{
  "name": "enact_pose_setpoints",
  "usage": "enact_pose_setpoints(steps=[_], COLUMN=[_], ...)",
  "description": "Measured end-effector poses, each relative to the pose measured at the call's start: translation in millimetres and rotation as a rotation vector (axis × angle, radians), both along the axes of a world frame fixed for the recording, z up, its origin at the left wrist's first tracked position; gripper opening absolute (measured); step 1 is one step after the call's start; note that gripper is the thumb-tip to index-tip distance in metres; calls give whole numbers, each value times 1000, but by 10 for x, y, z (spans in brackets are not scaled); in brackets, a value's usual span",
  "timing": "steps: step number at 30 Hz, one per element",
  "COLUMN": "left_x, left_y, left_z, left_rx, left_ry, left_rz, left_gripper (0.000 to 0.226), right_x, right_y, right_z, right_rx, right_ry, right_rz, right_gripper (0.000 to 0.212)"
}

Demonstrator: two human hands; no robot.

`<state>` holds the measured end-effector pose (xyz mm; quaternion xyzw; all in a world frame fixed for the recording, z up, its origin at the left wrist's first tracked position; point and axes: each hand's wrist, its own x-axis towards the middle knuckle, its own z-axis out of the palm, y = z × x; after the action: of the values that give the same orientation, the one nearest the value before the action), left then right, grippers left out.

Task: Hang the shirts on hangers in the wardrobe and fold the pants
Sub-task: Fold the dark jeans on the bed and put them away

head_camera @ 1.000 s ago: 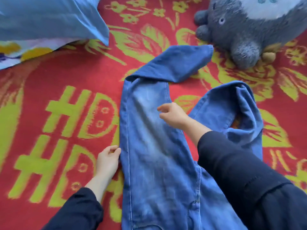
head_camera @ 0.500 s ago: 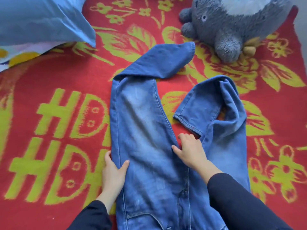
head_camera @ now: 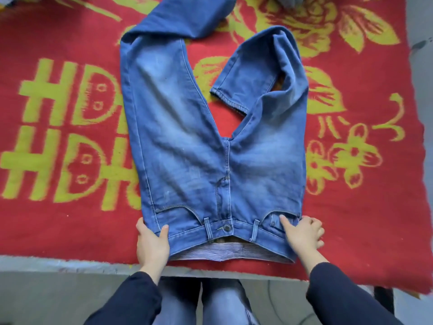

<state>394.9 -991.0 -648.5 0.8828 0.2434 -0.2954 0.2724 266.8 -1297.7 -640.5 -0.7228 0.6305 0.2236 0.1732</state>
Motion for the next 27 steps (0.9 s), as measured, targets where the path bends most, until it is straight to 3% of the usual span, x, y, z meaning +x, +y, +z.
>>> enact_pose_setpoints(steps=[6, 8, 11, 13, 15, 18, 21, 27], left_x=[-164, -312, -522, -481, -279, 194, 739, 1931], left_y=[148, 238, 387, 400, 276, -99, -506, -992], left_z=[74, 166, 233, 237, 230, 273, 296, 202], left_rx=[27, 59, 121, 157, 205, 197, 113, 28], left_ry=[-14, 13, 95, 151, 144, -47, -189, -349], left_rz=[47, 89, 75, 69, 51, -114, -401, -594], left_gripper=[53, 53, 54, 60, 71, 81, 78, 69], right_x=[-172, -256, -380, -343, -152, 375, 1046, 2560], right_y=[56, 143, 288, 303, 240, 76, -100, -147], right_z=[160, 289, 391, 395, 402, 449, 507, 444], right_rx=[153, 226, 327, 275, 133, 22, 13, -57], right_ry=[-36, 23, 202, 242, 173, 5, -162, -314], right_rz=[119, 77, 110, 136, 235, 356, 384, 667], right_gripper=[16, 19, 39, 46, 50, 52, 50, 37])
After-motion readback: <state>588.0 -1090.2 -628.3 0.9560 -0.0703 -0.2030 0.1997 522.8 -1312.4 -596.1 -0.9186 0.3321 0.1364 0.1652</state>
